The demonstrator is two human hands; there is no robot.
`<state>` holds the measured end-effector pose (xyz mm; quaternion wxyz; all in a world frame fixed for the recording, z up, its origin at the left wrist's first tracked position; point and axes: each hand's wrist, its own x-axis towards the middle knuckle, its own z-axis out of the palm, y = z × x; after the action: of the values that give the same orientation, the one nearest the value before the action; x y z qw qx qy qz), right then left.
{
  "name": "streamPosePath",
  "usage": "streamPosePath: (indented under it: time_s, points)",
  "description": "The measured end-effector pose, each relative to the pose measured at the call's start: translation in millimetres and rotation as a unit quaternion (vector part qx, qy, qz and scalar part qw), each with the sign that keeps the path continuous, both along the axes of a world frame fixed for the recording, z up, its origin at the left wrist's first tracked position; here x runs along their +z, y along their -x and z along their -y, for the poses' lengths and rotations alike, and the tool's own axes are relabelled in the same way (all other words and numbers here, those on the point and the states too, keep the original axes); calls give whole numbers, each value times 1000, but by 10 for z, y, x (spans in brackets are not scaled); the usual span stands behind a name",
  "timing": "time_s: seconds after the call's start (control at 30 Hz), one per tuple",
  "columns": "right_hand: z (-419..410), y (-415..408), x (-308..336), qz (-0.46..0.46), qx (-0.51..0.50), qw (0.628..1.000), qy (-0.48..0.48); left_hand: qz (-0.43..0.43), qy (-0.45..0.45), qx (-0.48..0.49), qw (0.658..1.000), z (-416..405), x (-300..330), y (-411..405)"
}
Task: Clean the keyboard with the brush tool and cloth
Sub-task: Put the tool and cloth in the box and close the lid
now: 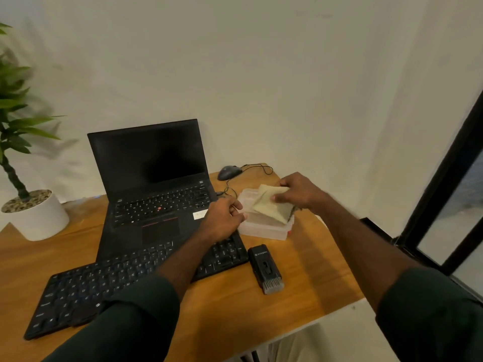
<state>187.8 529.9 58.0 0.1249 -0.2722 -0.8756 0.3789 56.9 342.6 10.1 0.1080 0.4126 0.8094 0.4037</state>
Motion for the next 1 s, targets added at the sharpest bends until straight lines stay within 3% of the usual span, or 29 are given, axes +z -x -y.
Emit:
streamPosePath:
  time_s: [0.13, 0.23, 0.27, 0.4, 0.6, 0.77, 1.0]
  points:
    - [-85, 353, -89, 62, 43, 997, -1, -20, 7, -9, 1000, -79, -28, 75]
    - [-64, 504, -219, 172, 61, 972, -147, -30, 12, -26, 999, -83, -46, 95]
    - [-42, 513, -251, 171, 43, 965, -194, -38, 14, -41, 998, -70, -40, 98]
    - [8, 461, -289, 90, 0, 972, -217, -95, 63, -181, 977, 18, -29, 33]
    - [256, 171, -416, 21, -13, 982, -187, -201, 206, -340, 895, 22, -68, -296]
    - [568, -99, -581, -42, -37, 978, -200, -193, 287, -366, 864, 7, -66, -358]
    - [622, -306, -687, -57, -51, 978, -195, -291, 331, -352, 826, 46, -33, -538]
